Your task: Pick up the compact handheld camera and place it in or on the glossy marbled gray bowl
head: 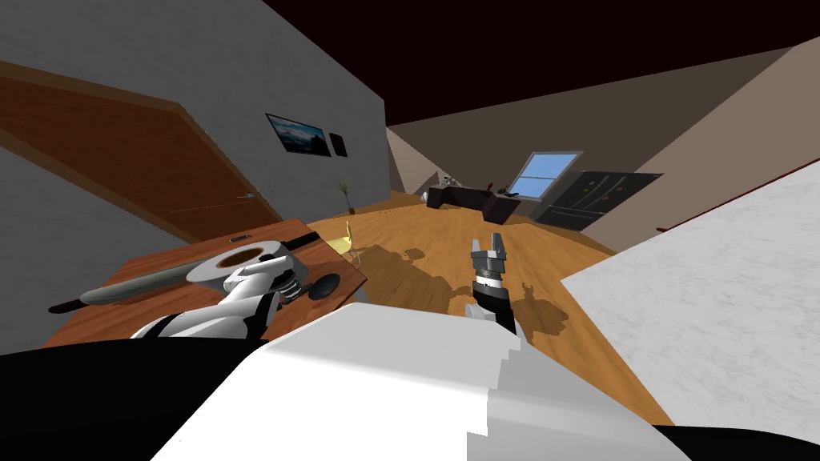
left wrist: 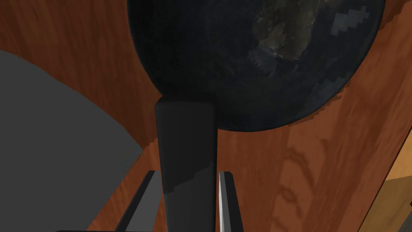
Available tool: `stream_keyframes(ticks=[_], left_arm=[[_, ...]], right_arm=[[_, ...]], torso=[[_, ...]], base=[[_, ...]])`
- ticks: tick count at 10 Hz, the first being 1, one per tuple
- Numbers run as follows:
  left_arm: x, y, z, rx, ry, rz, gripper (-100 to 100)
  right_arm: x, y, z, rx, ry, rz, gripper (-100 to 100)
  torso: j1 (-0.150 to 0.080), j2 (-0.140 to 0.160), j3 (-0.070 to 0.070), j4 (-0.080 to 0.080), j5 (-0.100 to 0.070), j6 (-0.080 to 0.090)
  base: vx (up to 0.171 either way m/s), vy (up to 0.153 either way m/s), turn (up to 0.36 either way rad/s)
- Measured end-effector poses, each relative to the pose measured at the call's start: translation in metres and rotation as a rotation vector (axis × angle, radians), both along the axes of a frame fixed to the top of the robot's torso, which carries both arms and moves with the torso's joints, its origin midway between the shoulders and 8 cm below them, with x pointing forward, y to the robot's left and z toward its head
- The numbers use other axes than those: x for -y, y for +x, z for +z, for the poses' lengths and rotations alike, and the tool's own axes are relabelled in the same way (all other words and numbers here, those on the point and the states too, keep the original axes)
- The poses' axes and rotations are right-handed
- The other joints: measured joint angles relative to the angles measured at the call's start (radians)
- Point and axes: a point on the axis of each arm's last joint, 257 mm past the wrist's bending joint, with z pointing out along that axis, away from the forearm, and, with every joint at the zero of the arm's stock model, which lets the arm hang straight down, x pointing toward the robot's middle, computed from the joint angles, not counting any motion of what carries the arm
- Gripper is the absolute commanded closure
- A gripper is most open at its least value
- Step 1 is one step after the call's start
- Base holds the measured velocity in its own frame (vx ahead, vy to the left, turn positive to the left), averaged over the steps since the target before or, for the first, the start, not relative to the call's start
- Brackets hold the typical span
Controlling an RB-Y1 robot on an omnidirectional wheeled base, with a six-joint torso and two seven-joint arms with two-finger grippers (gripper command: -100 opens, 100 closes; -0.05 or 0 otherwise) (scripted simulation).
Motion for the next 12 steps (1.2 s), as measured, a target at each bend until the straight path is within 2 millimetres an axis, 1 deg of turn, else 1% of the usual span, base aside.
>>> stream_keyframes(ticks=[2,3,7,8,9,10,12], left_arm=[[-0.007,0.005,0.011,0.005,0.020,0.003,100],[-0.007,0.007,0.012,0.007,0.021,0.004,-100],[-0.007,0.007,0.012,0.008,0.021,0.004,-100],[-0.007,0.007,0.012,0.008,0.021,0.004,0],[-0.007,0.007,0.012,0.008,0.021,0.004,-100],[-0.009,0.009,0.017,0.009,0.022,0.005,-100],[-0.016,0.009,0.034,0.010,0.023,0.009,-100]], right_arm=[[0.000,0.000,0.000,0.000,0.000,0.000,0],[0.000,0.000,0.000,0.000,0.000,0.000,0],[0.000,0.000,0.000,0.000,0.000,0.000,0],[0.000,0.000,0.000,0.000,0.000,0.000,0],[0.000,0.000,0.000,0.000,0.000,0.000,0],[0.000,0.000,0.000,0.000,0.000,0.000,0],[0.000,0.000,0.000,0.000,0.000,0.000,0]], torso=[[0.004,0.000,0.000,0.000,0.001,0.000],[0.008,0.002,0.001,0.000,0.002,-0.001],[0.013,0.005,0.003,0.001,0.003,-0.001],[0.013,0.005,0.003,0.001,0.003,-0.001],[0.013,0.005,0.003,0.001,0.003,-0.001],[0.012,0.005,0.003,0.001,0.003,-0.001],[0.012,0.006,0.003,0.001,0.003,-0.001]], base=[[0.043,-0.078,-0.017],[0.006,-0.011,-0.002],[0.000,0.000,0.000],[0.000,0.000,0.000],[-0.011,-0.009,-0.023],[-0.019,-0.016,-0.025],[-0.021,-0.021,-0.023]])
